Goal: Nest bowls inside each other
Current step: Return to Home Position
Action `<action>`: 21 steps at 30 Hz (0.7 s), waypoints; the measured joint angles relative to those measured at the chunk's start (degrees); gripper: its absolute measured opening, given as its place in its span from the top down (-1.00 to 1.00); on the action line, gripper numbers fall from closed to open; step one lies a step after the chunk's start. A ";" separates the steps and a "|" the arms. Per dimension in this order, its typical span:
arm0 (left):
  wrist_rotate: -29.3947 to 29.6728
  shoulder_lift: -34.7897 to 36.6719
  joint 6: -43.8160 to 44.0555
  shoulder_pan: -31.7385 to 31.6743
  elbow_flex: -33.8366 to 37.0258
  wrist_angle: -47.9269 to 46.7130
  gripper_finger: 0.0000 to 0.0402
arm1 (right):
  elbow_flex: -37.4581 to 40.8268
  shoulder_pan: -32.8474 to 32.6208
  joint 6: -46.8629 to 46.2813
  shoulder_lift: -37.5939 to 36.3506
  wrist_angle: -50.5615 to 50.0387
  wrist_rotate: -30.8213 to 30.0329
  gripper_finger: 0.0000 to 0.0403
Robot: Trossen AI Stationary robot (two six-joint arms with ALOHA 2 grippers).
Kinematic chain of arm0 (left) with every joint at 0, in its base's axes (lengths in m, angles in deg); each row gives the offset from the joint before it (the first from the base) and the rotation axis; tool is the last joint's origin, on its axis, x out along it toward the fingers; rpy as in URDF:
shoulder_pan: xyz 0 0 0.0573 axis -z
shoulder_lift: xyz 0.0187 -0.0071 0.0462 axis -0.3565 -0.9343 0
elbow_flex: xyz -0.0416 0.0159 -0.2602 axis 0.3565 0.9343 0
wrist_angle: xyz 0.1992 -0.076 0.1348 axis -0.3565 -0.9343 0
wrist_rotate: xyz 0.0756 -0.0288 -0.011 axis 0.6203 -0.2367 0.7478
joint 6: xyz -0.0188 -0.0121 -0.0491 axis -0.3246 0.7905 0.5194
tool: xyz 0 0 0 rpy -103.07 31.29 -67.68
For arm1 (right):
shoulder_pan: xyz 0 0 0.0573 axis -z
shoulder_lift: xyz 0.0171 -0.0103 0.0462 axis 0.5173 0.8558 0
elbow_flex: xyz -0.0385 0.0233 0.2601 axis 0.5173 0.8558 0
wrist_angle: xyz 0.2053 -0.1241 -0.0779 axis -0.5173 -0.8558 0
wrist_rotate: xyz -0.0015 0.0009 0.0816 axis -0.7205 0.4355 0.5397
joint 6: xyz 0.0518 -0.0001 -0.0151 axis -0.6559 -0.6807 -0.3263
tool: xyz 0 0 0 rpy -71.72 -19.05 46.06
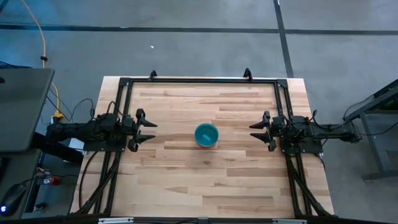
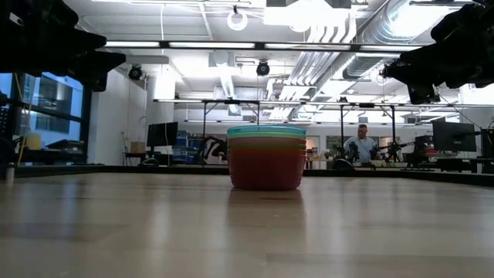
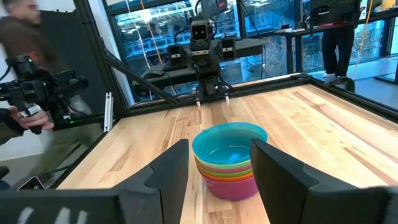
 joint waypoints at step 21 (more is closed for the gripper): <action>-21.30 -1.81 -13.38 0.02 -0.02 2.50 -0.10 | 0.01 0.00 0.00 0.00 0.00 -0.01 0.18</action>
